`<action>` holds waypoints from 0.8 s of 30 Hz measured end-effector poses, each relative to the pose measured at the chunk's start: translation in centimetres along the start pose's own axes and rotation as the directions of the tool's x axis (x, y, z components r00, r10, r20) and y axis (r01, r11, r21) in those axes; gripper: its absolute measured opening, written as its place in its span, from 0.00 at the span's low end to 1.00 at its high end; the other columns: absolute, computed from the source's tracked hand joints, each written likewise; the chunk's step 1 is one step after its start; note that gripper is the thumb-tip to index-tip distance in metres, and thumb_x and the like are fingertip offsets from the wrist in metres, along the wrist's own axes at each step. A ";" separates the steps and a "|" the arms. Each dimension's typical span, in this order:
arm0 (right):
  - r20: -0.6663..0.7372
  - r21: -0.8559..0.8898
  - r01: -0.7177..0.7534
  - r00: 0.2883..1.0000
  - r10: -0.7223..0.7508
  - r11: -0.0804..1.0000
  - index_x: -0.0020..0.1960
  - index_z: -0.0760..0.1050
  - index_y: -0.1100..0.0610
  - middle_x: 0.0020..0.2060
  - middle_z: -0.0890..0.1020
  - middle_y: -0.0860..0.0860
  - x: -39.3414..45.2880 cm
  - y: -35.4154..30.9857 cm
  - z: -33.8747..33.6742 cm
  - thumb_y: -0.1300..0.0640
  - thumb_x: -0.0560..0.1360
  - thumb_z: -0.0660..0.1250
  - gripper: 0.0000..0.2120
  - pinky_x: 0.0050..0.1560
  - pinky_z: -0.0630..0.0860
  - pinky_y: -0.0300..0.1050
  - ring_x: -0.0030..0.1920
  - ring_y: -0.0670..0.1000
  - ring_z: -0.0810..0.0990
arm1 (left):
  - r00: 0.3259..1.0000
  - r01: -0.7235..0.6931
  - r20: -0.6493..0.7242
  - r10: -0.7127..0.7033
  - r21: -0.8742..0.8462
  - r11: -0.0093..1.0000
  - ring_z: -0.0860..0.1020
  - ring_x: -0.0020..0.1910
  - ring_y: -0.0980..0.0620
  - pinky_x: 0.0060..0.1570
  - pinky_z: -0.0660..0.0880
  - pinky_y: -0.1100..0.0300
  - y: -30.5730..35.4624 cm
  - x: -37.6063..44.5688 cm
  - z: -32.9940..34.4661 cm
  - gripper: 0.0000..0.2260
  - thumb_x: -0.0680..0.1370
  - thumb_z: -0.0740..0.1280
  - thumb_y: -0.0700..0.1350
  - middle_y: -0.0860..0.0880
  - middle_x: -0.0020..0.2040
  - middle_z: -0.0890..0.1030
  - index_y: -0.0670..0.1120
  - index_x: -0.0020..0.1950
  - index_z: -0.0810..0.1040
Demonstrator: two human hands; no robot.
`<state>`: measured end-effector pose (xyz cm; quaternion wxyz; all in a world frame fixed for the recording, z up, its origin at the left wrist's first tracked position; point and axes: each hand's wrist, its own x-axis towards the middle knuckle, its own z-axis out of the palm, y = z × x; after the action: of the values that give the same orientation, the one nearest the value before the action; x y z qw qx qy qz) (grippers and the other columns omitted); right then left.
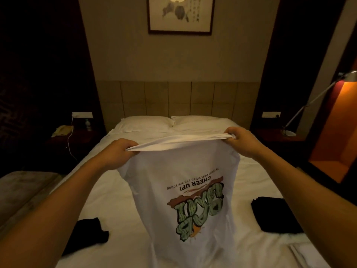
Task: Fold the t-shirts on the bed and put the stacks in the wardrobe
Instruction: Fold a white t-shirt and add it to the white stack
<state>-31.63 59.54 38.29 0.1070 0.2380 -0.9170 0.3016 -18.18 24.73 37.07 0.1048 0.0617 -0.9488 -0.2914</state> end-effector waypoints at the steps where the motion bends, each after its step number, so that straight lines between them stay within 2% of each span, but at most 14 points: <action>1: 0.015 -0.032 0.000 1.000 0.000 0.999 0.52 0.79 0.55 0.48 0.80 0.52 0.0 0.1 -0.4 0.55 0.79 0.66 0.06 0.49 0.74 0.49 0.51 0.55 0.79 | 1.000 0.004 -0.014 -0.004 -0.046 0.999 0.79 0.46 0.49 0.45 0.73 0.56 0.4 0.0 -0.3 0.10 0.82 0.64 0.42 0.49 0.43 0.82 0.49 0.45 0.84; 3: 0.024 -0.067 -0.015 1.000 0.016 0.998 0.51 0.77 0.53 0.48 0.78 0.51 -0.1 -0.1 -1.2 0.54 0.79 0.66 0.03 0.49 0.74 0.48 0.51 0.55 0.78 | 0.999 0.012 -0.040 -0.017 -0.130 0.991 0.79 0.46 0.48 0.44 0.73 0.56 1.1 0.2 -0.7 0.10 0.81 0.64 0.40 0.48 0.44 0.82 0.48 0.46 0.84; 5: 0.009 -0.025 -0.021 1.000 0.021 0.999 0.49 0.77 0.54 0.46 0.78 0.51 -0.3 -0.7 -1.7 0.54 0.79 0.66 0.04 0.46 0.73 0.47 0.49 0.54 0.78 | 0.997 0.011 -0.068 -0.023 -0.162 0.987 0.79 0.45 0.45 0.43 0.72 0.55 2.0 0.5 -1.1 0.10 0.81 0.63 0.40 0.47 0.42 0.81 0.47 0.45 0.83; 8: -0.025 0.249 -0.041 0.999 0.049 0.968 0.48 0.77 0.62 0.40 0.77 0.53 -0.6 -2.3 -1.6 0.53 0.80 0.64 0.11 0.38 0.72 0.47 0.42 0.54 0.77 | 0.991 -0.020 -0.132 -0.010 -0.227 0.974 0.78 0.45 0.43 0.43 0.71 0.55 3.7 0.7 -0.7 0.09 0.81 0.62 0.44 0.45 0.43 0.80 0.45 0.45 0.81; 10: -0.002 0.377 -0.053 0.998 0.058 0.925 0.50 0.77 0.61 0.42 0.77 0.54 -0.7 -4.2 -0.9 0.53 0.81 0.63 0.11 0.38 0.72 0.45 0.43 0.53 0.76 | 0.992 -0.046 -0.129 0.010 -0.281 0.959 0.78 0.44 0.46 0.42 0.71 0.56 5.6 0.3 0.2 0.09 0.81 0.64 0.48 0.45 0.44 0.80 0.46 0.46 0.81; 12: 0.077 0.458 -0.074 0.996 0.043 0.886 0.57 0.76 0.56 0.47 0.79 0.52 -1.1 -6.6 0.3 0.53 0.80 0.64 0.09 0.41 0.75 0.44 0.47 0.52 0.79 | 0.995 -0.063 -0.097 0.029 -0.372 0.926 0.76 0.40 0.51 0.38 0.70 0.59 7.6 0.2 1.5 0.10 0.81 0.64 0.49 0.49 0.40 0.79 0.49 0.42 0.79; 14: 0.234 0.518 -0.122 0.972 -0.003 0.846 0.64 0.73 0.52 0.50 0.77 0.48 -1.7 -8.8 1.8 0.56 0.78 0.68 0.15 0.42 0.78 0.39 0.47 0.46 0.79 | 0.992 -0.089 -0.118 0.040 -0.446 0.891 0.74 0.37 0.54 0.35 0.68 0.61 9.6 0.2 2.4 0.10 0.81 0.64 0.49 0.51 0.37 0.77 0.51 0.40 0.76; 15: 0.323 0.531 -0.145 0.946 -0.041 0.835 0.63 0.72 0.52 0.50 0.77 0.47 -1.9 -9.8 2.7 0.57 0.77 0.70 0.16 0.42 0.79 0.38 0.46 0.45 0.80 | 0.989 -0.105 -0.140 0.043 -0.468 0.878 0.74 0.38 0.54 0.35 0.68 0.61 10.5 0.4 2.7 0.09 0.81 0.64 0.48 0.52 0.38 0.77 0.51 0.41 0.76; 17: 0.425 0.531 -0.144 0.898 -0.115 0.835 0.57 0.74 0.52 0.48 0.81 0.49 -2.2 -11.2 4.7 0.58 0.76 0.71 0.11 0.44 0.80 0.38 0.45 0.44 0.82 | 0.987 -0.110 -0.156 0.038 -0.478 0.871 0.76 0.41 0.54 0.38 0.71 0.61 12.0 0.6 3.1 0.04 0.80 0.65 0.47 0.51 0.42 0.77 0.48 0.49 0.76; 20: 0.340 0.583 -0.148 0.937 -0.075 0.799 0.59 0.73 0.54 0.49 0.82 0.51 -2.4 -12.0 7.0 0.55 0.78 0.68 0.11 0.47 0.81 0.41 0.50 0.47 0.82 | 0.987 -0.095 -0.157 0.025 -0.457 0.884 0.77 0.46 0.55 0.41 0.75 0.60 12.1 0.5 3.2 0.12 0.78 0.70 0.51 0.51 0.49 0.78 0.49 0.58 0.74; 22: 0.285 0.632 -0.164 0.958 -0.030 0.757 0.61 0.74 0.54 0.48 0.82 0.49 -2.5 -11.9 7.9 0.53 0.79 0.66 0.12 0.44 0.80 0.39 0.49 0.46 0.82 | 0.985 -0.136 -0.167 0.052 -0.543 0.829 0.78 0.53 0.55 0.47 0.79 0.60 10.1 -0.3 3.7 0.21 0.75 0.73 0.56 0.52 0.55 0.78 0.51 0.63 0.72; 24: 0.274 0.707 -0.206 0.962 0.007 0.676 0.62 0.76 0.56 0.49 0.84 0.51 -2.5 -11.5 8.4 0.52 0.79 0.66 0.13 0.49 0.82 0.46 0.51 0.51 0.83 | 0.992 -0.113 -0.108 0.057 -0.630 0.768 0.77 0.59 0.56 0.53 0.78 0.61 7.2 -1.5 4.8 0.32 0.70 0.75 0.61 0.54 0.61 0.76 0.54 0.70 0.67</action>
<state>-24.18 47.25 36.56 -0.1301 0.2420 -0.7390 0.6151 -18.30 33.52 37.00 0.1718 -0.0081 -0.7914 -0.5865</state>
